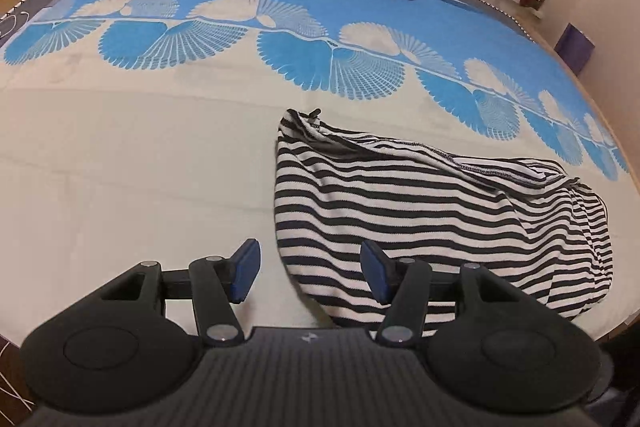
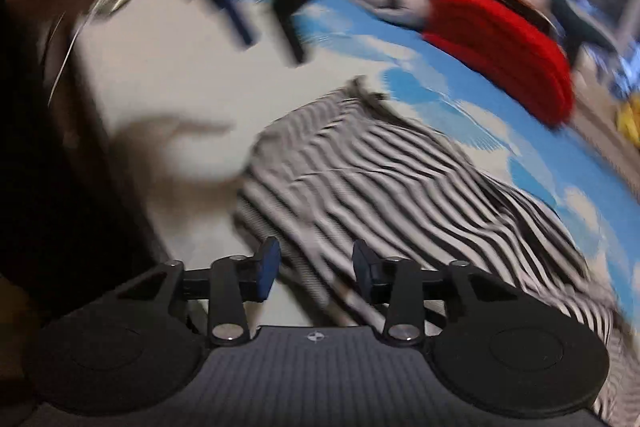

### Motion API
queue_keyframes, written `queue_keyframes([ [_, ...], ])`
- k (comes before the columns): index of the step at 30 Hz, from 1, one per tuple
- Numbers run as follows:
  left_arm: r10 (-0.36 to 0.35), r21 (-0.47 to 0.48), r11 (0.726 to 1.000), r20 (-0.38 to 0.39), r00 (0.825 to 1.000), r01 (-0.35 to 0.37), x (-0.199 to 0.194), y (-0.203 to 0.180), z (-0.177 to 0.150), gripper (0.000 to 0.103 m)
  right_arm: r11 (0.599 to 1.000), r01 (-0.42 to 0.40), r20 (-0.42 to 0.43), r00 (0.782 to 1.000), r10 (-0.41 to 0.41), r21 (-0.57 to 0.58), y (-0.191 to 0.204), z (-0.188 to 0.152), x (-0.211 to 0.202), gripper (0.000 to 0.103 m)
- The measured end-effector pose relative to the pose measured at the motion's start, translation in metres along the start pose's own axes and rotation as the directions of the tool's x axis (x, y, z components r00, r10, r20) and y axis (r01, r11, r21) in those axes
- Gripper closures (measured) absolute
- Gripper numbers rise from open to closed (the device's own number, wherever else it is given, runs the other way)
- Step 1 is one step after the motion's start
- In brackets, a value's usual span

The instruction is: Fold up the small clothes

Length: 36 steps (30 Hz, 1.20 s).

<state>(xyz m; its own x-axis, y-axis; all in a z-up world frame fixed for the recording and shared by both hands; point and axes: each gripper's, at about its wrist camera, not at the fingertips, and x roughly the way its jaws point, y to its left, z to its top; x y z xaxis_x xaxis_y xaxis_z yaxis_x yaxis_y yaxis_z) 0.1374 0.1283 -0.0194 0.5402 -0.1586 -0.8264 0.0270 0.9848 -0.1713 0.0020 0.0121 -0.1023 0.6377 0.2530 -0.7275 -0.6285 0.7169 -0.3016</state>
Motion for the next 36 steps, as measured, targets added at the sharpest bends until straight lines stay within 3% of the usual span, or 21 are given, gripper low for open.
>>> queue_keyframes([
  [3,0.002,0.002,1.000,-0.011,1.000,-0.002,0.003,0.003,-0.001,0.042,0.993,0.031,-0.040,0.999,-0.036,-0.115,0.018,-0.001,0.016,0.053],
  [10,0.004,-0.017,1.000,-0.032,0.999,-0.004,0.008,0.006,-0.001,0.041,0.965,0.097,-0.039,0.993,-0.110,-0.242,0.029,0.009,0.039,0.053],
  [12,-0.012,-0.044,0.999,-0.048,0.999,0.010,0.012,0.005,0.002,0.038,0.969,0.085,-0.042,0.994,-0.098,-0.233,0.028,0.009,0.043,0.058],
  [13,-0.027,-0.065,0.998,-0.057,0.998,0.024,0.014,0.005,0.003,0.035,0.974,0.072,-0.046,0.995,-0.083,-0.213,0.025,0.011,0.045,0.066],
  [15,-0.102,-0.156,0.984,-0.096,0.990,0.087,0.024,0.009,0.006,0.025,0.989,0.052,-0.038,0.998,-0.058,-0.141,0.014,0.017,0.042,0.077],
  [16,-0.143,-0.206,0.972,-0.122,0.982,0.116,0.030,0.010,0.006,0.017,0.995,0.042,-0.031,0.999,-0.045,-0.086,0.006,0.020,0.038,0.081],
  [17,-0.201,-0.279,0.949,-0.167,0.965,0.149,0.041,0.011,0.005,0.016,0.999,0.034,-0.019,0.999,-0.035,-0.037,-0.001,0.023,0.034,0.083],
  [20,-0.342,-0.443,0.877,-0.303,0.890,0.186,0.076,0.009,0.002,0.016,0.997,0.023,0.045,0.999,-0.027,0.076,-0.022,0.027,0.016,0.084],
  [23,-0.403,-0.446,0.864,-0.332,0.853,0.234,0.095,-0.014,0.010,0.016,0.989,0.012,0.105,0.994,-0.028,0.149,-0.038,0.027,-0.003,0.084],
  [25,-0.467,-0.473,0.834,-0.330,0.820,0.285,0.107,-0.027,0.015,0.016,0.982,-0.004,0.134,0.991,-0.022,0.187,-0.048,0.025,-0.014,0.084],
  [28,-0.474,-0.478,0.830,-0.330,0.817,0.288,0.125,-0.045,0.026,0.016,0.974,-0.015,0.167,0.986,-0.024,0.227,-0.063,0.022,-0.031,0.085],
  [30,-0.467,-0.477,0.834,-0.345,0.814,0.276,0.137,-0.054,0.031,0.021,0.965,-0.024,0.185,0.982,-0.026,0.263,-0.073,0.020,-0.042,0.085],
  [32,-0.463,-0.466,0.842,-0.364,0.808,0.272,0.148,-0.064,0.034,0.033,0.959,-0.039,0.190,0.982,-0.016,0.282,-0.079,0.018,-0.049,0.085],
  [34,-0.446,-0.428,0.861,-0.378,0.811,0.273,0.155,-0.073,0.036,0.057,0.955,-0.046,0.185,0.983,-0.010,0.294,-0.082,0.016,-0.049,0.085],
  [36,-0.434,-0.394,0.874,-0.374,0.819,0.283,0.155,-0.072,0.039,0.069,0.949,-0.055,0.173,0.985,0.001,0.310,-0.083,0.017,-0.046,0.085],
])
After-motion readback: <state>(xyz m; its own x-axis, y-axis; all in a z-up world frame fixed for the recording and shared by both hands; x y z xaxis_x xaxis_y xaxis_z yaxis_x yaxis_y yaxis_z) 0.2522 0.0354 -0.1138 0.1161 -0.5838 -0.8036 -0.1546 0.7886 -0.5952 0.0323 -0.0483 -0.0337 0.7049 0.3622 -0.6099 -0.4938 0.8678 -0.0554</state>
